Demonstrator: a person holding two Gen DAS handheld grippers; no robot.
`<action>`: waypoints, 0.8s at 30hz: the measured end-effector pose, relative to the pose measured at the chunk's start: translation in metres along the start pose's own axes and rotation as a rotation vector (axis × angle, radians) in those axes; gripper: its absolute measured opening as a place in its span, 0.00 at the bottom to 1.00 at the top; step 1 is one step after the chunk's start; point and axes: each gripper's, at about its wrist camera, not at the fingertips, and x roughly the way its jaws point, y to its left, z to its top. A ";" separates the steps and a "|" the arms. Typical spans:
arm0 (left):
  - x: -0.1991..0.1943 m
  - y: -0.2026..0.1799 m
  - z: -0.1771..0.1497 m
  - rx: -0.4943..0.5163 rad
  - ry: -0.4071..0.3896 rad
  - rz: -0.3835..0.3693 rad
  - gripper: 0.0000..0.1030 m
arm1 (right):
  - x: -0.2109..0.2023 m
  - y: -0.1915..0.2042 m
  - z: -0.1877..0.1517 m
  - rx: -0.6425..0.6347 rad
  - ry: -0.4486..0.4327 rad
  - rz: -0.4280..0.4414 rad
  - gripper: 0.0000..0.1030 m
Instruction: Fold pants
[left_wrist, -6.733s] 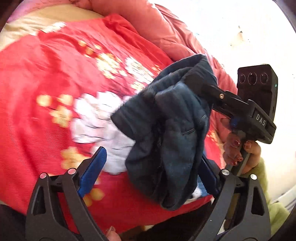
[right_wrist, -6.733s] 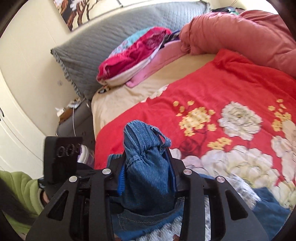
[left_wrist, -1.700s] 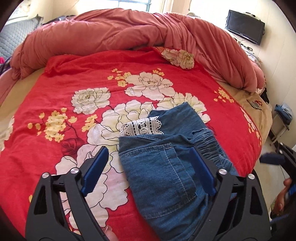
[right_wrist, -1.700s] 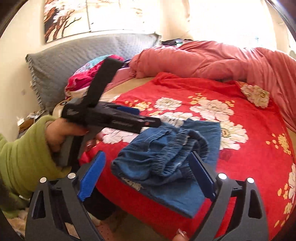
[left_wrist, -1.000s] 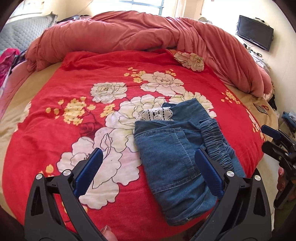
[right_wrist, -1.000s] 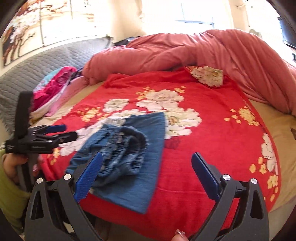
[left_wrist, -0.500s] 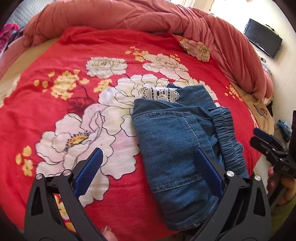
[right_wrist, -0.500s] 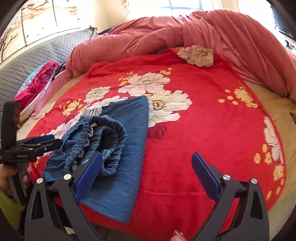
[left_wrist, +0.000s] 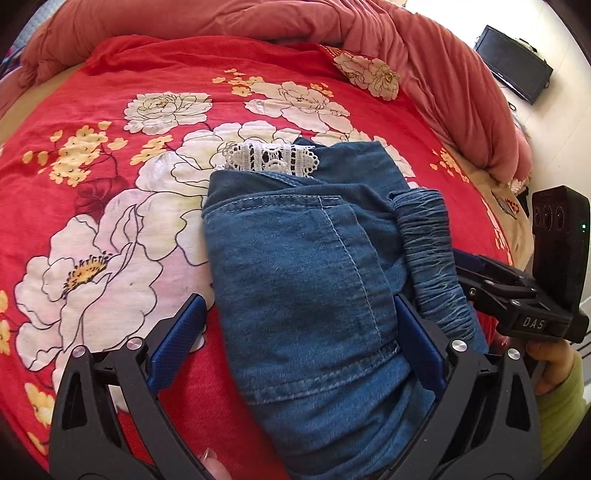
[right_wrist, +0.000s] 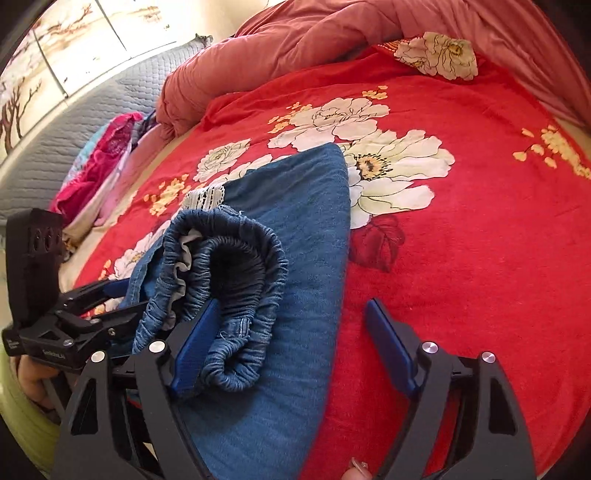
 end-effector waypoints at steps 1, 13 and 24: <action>0.002 0.000 0.001 -0.007 0.000 0.004 0.90 | 0.001 -0.001 0.002 0.001 0.002 0.011 0.77; 0.003 -0.008 0.009 -0.010 -0.037 0.007 0.43 | 0.014 0.010 0.009 -0.031 -0.015 0.098 0.27; -0.028 -0.023 0.014 0.054 -0.151 0.035 0.29 | -0.022 0.048 0.016 -0.175 -0.149 0.042 0.22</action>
